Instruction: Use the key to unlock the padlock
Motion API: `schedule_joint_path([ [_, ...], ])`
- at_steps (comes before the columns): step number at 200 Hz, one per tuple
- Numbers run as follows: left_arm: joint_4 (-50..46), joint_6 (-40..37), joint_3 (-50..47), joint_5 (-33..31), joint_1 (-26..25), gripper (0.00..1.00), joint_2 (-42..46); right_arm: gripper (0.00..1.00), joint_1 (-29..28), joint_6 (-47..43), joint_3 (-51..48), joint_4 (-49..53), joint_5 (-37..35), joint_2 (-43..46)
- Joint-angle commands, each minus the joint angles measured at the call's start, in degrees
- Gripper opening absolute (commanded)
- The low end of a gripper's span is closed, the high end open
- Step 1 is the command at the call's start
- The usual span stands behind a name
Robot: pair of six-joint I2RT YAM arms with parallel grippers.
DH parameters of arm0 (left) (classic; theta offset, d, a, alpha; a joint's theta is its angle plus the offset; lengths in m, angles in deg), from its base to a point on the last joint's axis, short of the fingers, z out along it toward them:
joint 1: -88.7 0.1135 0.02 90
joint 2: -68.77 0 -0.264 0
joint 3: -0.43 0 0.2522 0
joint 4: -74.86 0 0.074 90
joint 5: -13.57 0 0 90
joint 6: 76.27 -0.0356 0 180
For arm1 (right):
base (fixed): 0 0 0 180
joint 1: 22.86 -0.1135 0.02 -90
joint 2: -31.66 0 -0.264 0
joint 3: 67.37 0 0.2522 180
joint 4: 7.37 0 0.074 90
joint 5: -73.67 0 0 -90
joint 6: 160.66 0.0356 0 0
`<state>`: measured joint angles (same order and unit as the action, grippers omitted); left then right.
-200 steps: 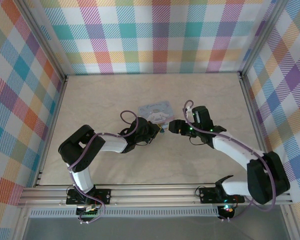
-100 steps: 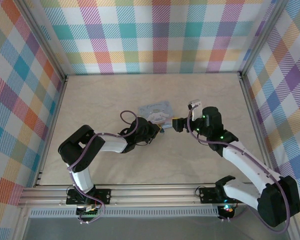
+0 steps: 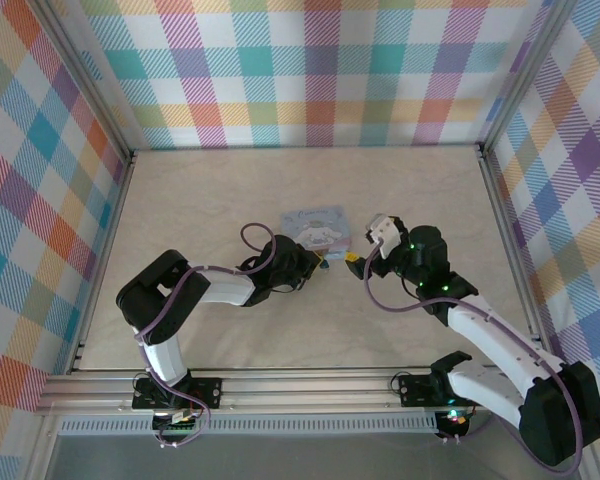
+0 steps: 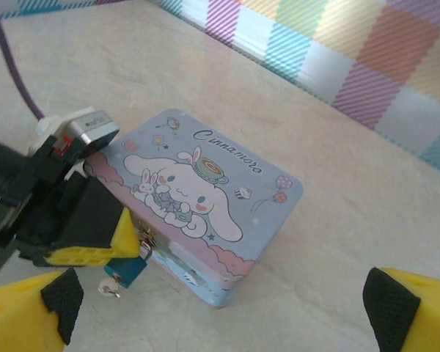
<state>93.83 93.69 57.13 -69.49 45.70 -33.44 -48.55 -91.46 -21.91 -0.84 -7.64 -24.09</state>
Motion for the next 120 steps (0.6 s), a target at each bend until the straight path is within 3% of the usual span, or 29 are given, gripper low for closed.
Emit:
schedule_joint_path([
  [1,-5.1,1.1,-0.4,0.9,-1.0,0.04,0.5,1.00,-0.7,-10.0,-1.0,0.8,1.6,0.6],
  [76,-5.0,1.2,-0.6,0.6,-1.0,0.04,0.5,1.00,-3.4,-18.4,-3.5,1.4,-1.6,-2.2],
  [120,-5.0,1.2,-0.4,0.6,-0.9,0.04,0.4,1.00,-8.6,-22.6,-5.8,-6.1,-7.1,-7.1],
])
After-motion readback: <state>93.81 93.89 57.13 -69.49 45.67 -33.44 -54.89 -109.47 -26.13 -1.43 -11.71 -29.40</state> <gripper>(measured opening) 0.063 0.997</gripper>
